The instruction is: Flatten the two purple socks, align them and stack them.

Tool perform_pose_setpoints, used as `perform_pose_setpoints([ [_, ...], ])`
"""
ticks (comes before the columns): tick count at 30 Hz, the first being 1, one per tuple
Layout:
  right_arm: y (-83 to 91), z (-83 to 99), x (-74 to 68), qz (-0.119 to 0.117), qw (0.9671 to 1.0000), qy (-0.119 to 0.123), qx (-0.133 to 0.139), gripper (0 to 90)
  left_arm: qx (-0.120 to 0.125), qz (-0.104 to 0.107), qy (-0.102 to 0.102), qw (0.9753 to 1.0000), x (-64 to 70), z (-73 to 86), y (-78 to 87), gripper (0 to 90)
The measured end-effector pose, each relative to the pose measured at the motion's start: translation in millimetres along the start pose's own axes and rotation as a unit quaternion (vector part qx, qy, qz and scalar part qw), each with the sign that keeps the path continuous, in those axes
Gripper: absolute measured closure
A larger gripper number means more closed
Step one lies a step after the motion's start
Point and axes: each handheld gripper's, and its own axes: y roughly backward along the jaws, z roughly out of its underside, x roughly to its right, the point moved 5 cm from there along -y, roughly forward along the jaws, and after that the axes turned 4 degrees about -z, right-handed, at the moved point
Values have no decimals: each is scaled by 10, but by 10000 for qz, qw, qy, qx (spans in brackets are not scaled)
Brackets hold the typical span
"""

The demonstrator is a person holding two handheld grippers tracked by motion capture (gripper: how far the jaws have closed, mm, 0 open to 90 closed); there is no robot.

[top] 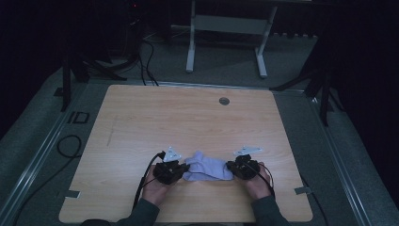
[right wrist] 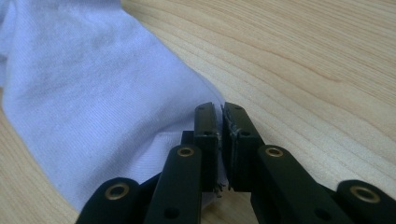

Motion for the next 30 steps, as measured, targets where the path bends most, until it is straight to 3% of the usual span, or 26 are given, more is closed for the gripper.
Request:
perform_pose_setpoints([
  [17, 1, 12, -4, 15, 9999, -78, 66, 846, -100, 34, 65, 9999, -38, 59, 45, 887],
  [30, 1, 13, -2, 8, 9999, -88, 76, 846, -313, 68, 160, 9994, -59, 143, 54, 886],
])
